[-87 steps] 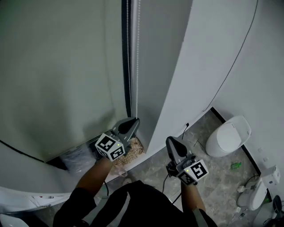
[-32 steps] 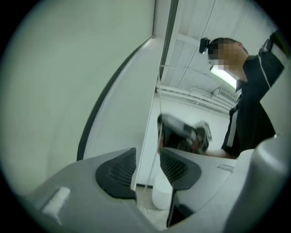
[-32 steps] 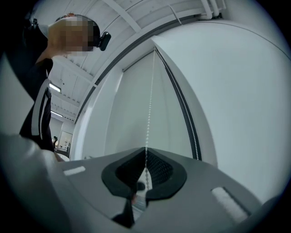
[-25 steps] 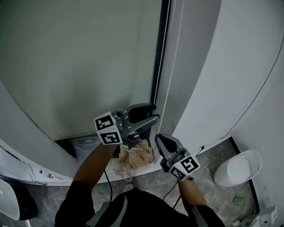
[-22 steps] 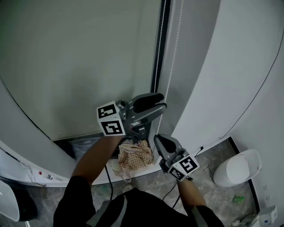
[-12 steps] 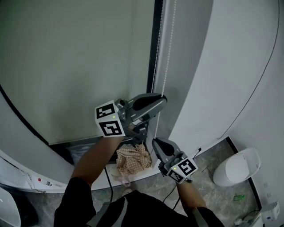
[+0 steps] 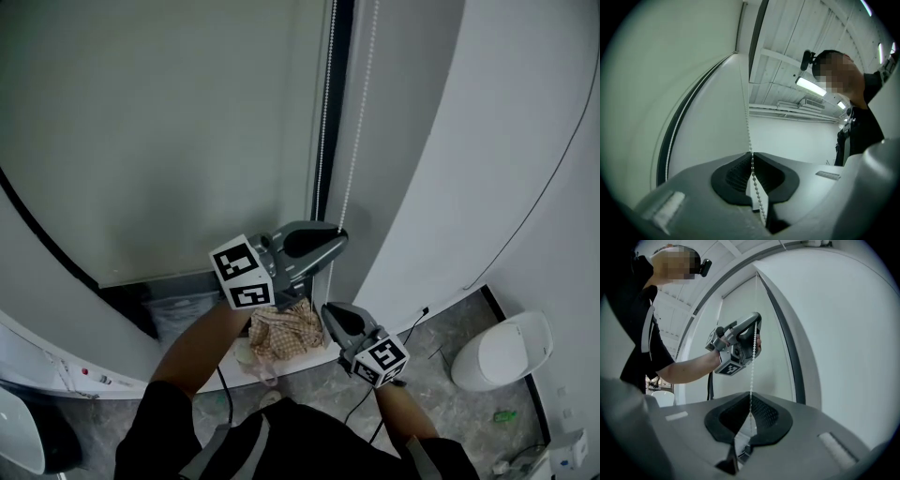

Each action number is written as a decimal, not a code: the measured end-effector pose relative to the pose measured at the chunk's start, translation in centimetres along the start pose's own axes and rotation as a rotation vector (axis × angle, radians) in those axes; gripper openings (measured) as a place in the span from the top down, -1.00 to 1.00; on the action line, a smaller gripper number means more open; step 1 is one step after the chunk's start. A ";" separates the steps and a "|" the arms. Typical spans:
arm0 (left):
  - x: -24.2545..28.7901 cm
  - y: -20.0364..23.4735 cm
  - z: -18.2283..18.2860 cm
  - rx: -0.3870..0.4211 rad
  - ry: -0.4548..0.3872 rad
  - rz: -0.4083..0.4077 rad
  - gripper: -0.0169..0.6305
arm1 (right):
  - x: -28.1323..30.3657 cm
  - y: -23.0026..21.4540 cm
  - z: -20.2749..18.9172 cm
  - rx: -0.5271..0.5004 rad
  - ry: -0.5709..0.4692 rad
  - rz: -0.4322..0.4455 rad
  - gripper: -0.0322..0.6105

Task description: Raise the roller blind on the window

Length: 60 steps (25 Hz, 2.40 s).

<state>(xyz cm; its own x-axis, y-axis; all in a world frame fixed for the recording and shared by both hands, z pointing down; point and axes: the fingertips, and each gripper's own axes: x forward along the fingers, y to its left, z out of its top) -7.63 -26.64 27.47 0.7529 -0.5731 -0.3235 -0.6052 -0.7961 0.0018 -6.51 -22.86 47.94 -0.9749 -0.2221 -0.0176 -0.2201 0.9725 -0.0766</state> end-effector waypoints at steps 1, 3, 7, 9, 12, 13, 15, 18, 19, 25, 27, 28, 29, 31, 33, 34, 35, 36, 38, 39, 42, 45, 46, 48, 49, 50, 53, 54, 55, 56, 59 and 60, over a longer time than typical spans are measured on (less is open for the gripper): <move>-0.4 0.1 -1.8 -0.007 0.022 0.013 0.90 | 0.0 -0.1 -1.8 0.012 0.036 0.007 0.85; -1.6 -0.5 -5.0 -0.029 0.044 0.042 0.90 | -0.6 0.5 -5.3 0.030 0.121 0.021 0.85; -4.2 -0.9 -7.0 -0.097 -0.012 0.094 0.90 | -1.8 1.4 -6.4 0.024 0.169 0.052 0.68; -4.3 -0.8 -6.7 -0.094 -0.015 0.099 0.90 | -2.2 0.6 -2.3 0.014 0.073 0.050 0.33; -4.4 -0.8 -6.5 -0.083 -0.019 0.099 0.90 | -2.3 -0.1 7.8 -0.035 -0.151 0.044 0.34; -4.5 -0.9 -6.5 -0.088 -0.027 0.097 0.90 | -2.1 0.1 11.1 -0.049 -0.219 0.057 0.36; -4.5 -1.1 -6.5 -0.104 -0.043 0.093 0.90 | -1.4 0.6 16.5 -0.048 -0.315 0.108 0.38; -4.4 -1.8 -6.6 -0.110 -0.051 0.086 0.90 | 0.6 1.0 21.8 -0.027 -0.371 0.156 0.39; -4.3 -1.9 -6.6 -0.109 -0.050 0.084 0.90 | 1.3 1.1 23.1 -0.028 -0.378 0.156 0.40; -5.0 -2.1 -6.3 -0.101 -0.040 0.072 0.90 | 4.6 0.5 27.6 0.027 -0.412 0.153 0.55; -5.5 -2.0 -6.3 -0.098 -0.040 0.078 0.90 | 4.9 0.8 28.4 0.051 -0.435 0.169 0.71; -5.6 -1.9 -6.3 -0.097 -0.041 0.082 0.90 | 5.0 1.0 28.6 0.051 -0.441 0.173 0.80; -5.7 -1.8 -6.3 -0.097 -0.042 0.086 0.90 | 5.0 1.2 28.8 0.043 -0.442 0.175 0.83; -6.0 -1.5 -6.2 -0.103 -0.048 0.094 0.90 | 5.1 1.5 28.8 0.006 -0.440 0.173 0.84; -6.1 -1.3 -6.2 -0.106 -0.052 0.097 0.90 | 4.9 1.7 28.7 -0.037 -0.442 0.159 0.85; -6.1 -1.3 -6.3 -0.104 -0.045 0.096 0.90 | 4.7 1.6 28.5 -0.052 -0.440 0.150 0.85; -6.0 -1.3 -6.8 -0.096 -0.026 0.094 0.90 | 4.6 1.5 28.1 -0.068 -0.430 0.142 0.85; -5.8 -1.5 -7.6 -0.086 0.006 0.091 0.90 | 4.5 1.3 27.4 -0.090 -0.410 0.132 0.85; -5.6 -1.7 -10.2 -0.082 0.081 0.088 0.90 | 4.2 0.8 25.1 -0.139 -0.354 0.112 0.85; -5.6 -1.7 -11.8 -0.098 0.106 0.088 0.90 | 4.0 0.5 23.7 -0.143 -0.329 0.107 0.86; -6.7 -1.6 -16.3 -0.172 0.161 0.100 0.90 | 3.4 -0.3 19.5 -0.082 -0.271 0.102 0.86; -8.1 -1.9 -20.8 -0.216 0.268 0.112 0.90 | 3.0 -0.4 15.0 -0.064 -0.198 0.093 0.86; -8.6 -2.2 -22.5 -0.232 0.305 0.114 0.90 | 2.8 -0.4 13.2 -0.067 -0.170 0.093 0.86; -9.5 -3.0 -25.7 -0.265 0.363 0.104 0.90 | 2.2 -0.5 9.9 -0.074 -0.120 0.090 0.86; -10.0 -3.5 -26.7 -0.275 0.379 0.092 0.90 | 1.9 -0.6 8.8 -0.071 -0.108 0.086 0.86; -10.4 -4.0 -27.1 -0.278 0.387 0.082 0.89 | 1.6 -0.7 8.2 -0.059 -0.108 0.081 0.86; -10.8 -4.1 -24.6 -0.243 0.351 0.067 0.50 | 1.3 -0.8 8.3 -0.050 -0.117 0.076 0.86; -10.5 -3.6 -22.6 -0.215 0.316 0.064 0.46 | 1.2 -0.7 8.4 -0.059 -0.114 0.080 0.86; -10.0 -3.1 -20.2 -0.180 0.275 0.060 0.45 | 1.1 -0.6 8.4 -0.063 -0.112 0.085 0.86; -9.3 -2.6 -17.4 -0.144 0.230 0.053 0.45 | 1.1 -0.5 8.5 -0.061 -0.111 0.090 0.86; -6.5 -1.3 -8.6 -0.070 0.082 0.019 0.45 | 1.1 -0.5 8.5 -0.046 -0.116 0.098 0.86; -5.5 -1.0 -6.1 -0.058 0.036 0.001 0.45 | 1.2 -0.5 8.4 -0.045 -0.116 0.099 0.86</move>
<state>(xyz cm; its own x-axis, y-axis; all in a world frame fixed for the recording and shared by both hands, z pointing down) -9.56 -23.89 34.97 0.7616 -0.5797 -0.2896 -0.5907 -0.8048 0.0576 -7.27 -24.15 39.53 -0.9819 -0.1293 -0.1384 -0.1271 0.9916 -0.0245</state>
